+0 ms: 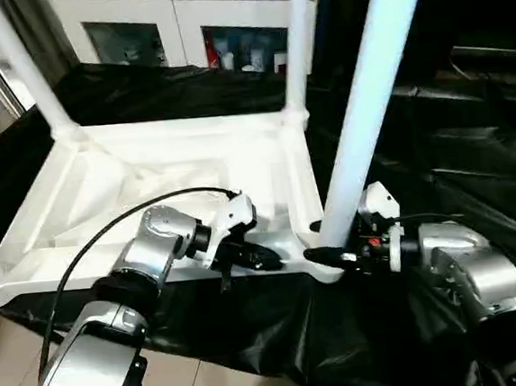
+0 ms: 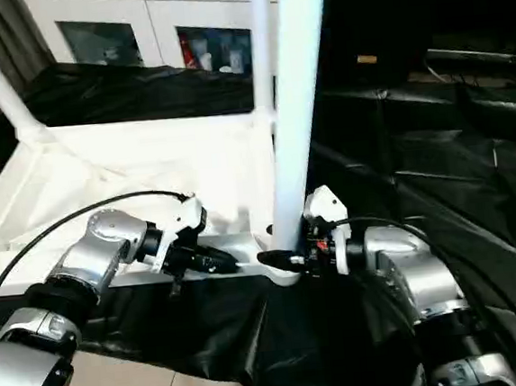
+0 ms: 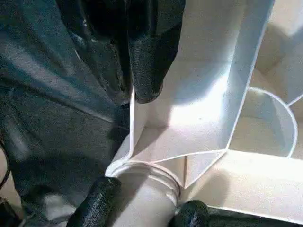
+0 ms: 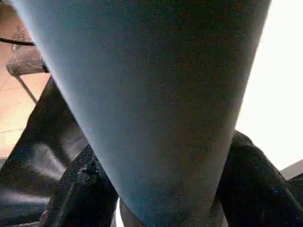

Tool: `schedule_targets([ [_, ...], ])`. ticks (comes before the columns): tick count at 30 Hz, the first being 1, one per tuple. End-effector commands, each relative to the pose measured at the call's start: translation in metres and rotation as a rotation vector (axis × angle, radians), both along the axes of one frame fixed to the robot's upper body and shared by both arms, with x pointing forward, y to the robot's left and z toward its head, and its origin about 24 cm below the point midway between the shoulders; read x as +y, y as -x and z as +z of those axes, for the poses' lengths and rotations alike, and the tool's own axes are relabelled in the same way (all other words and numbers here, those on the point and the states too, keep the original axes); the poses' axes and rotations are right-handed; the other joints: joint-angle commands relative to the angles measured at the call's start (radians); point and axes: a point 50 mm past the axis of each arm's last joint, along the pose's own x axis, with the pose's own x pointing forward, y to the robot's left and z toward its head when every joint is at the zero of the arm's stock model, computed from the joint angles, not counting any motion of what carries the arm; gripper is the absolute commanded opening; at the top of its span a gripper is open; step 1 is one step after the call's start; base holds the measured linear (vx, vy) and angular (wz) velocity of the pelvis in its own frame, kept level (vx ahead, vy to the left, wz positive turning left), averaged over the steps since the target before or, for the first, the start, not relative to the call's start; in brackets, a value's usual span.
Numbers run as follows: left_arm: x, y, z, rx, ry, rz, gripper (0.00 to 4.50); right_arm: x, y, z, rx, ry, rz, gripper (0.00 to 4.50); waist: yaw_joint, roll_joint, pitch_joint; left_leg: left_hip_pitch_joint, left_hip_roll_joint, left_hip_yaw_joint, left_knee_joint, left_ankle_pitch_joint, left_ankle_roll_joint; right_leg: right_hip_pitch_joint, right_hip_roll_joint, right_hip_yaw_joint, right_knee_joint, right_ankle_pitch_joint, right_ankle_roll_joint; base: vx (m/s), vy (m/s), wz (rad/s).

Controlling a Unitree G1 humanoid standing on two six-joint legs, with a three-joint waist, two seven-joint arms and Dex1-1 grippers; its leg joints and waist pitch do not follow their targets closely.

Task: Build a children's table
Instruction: Rotate leg to tighten

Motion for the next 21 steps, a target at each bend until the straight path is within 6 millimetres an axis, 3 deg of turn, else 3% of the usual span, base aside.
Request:
schedule_targets([
  [1,-0.001,0.002,-0.003,0.006,0.010,0.020,0.00,0.008,0.009,-0.011,0.067,0.007,0.058,2.32,-0.001,-0.014,-0.053,0.010,0.047,-0.013,-0.057,-0.147,0.084,0.044,-0.055,0.035,-0.046,-0.067,-0.280,0.000,0.000,0.00],
  [4,-0.001,0.001,-0.004,0.000,0.006,0.033,0.00,0.009,0.008,-0.011,0.066,0.005,0.044,2.23,-0.001,-0.012,-0.054,0.009,0.046,-0.014,-0.056,-0.141,0.083,0.045,-0.054,0.035,-0.044,-0.053,-0.279,0.000,0.000,0.00],
  [7,-0.007,-0.007,-0.003,-0.046,0.007,0.125,0.00,0.010,0.001,-0.017,0.049,0.020,-0.081,2.18,-0.002,-0.013,-0.052,0.008,0.046,-0.015,-0.057,-0.148,0.079,0.043,-0.055,0.034,-0.047,-0.071,-0.275,0.000,0.000,0.00],
  [8,-0.009,-0.010,-0.003,-0.059,0.008,0.159,0.00,0.011,-0.002,-0.022,0.047,0.031,-0.147,2.15,-0.005,-0.019,-0.048,0.008,0.043,-0.016,-0.059,-0.182,0.062,0.041,-0.057,0.035,-0.054,-0.144,-0.257,0.000,0.000,0.00],
  [13,-0.019,-0.021,-0.002,-0.122,-0.005,0.307,0.00,0.021,-0.008,-0.037,0.072,0.028,-0.380,2.06,-0.021,-0.018,-0.036,0.021,0.040,-0.026,-0.073,-0.325,-0.007,0.026,-0.057,0.038,-0.083,-0.419,-0.182,0.000,0.000,0.00],
  [19,-0.053,-0.029,0.000,-0.156,0.019,0.471,0.00,0.046,-0.022,-0.050,0.129,-0.010,-0.748,2.01,-0.041,-0.015,-0.035,0.021,0.037,-0.035,-0.080,-0.385,-0.028,0.018,-0.058,0.038,-0.094,-0.477,-0.149,0.000,0.000,0.00],
  [21,-0.060,-0.027,-0.001,-0.153,0.026,0.464,0.00,0.054,-0.023,-0.050,0.131,-0.015,-0.775,2.01,-0.045,-0.012,-0.036,0.021,0.038,-0.039,-0.084,-0.399,-0.034,0.020,-0.057,0.034,-0.097,-0.472,-0.138,0.000,0.000,0.00],
])
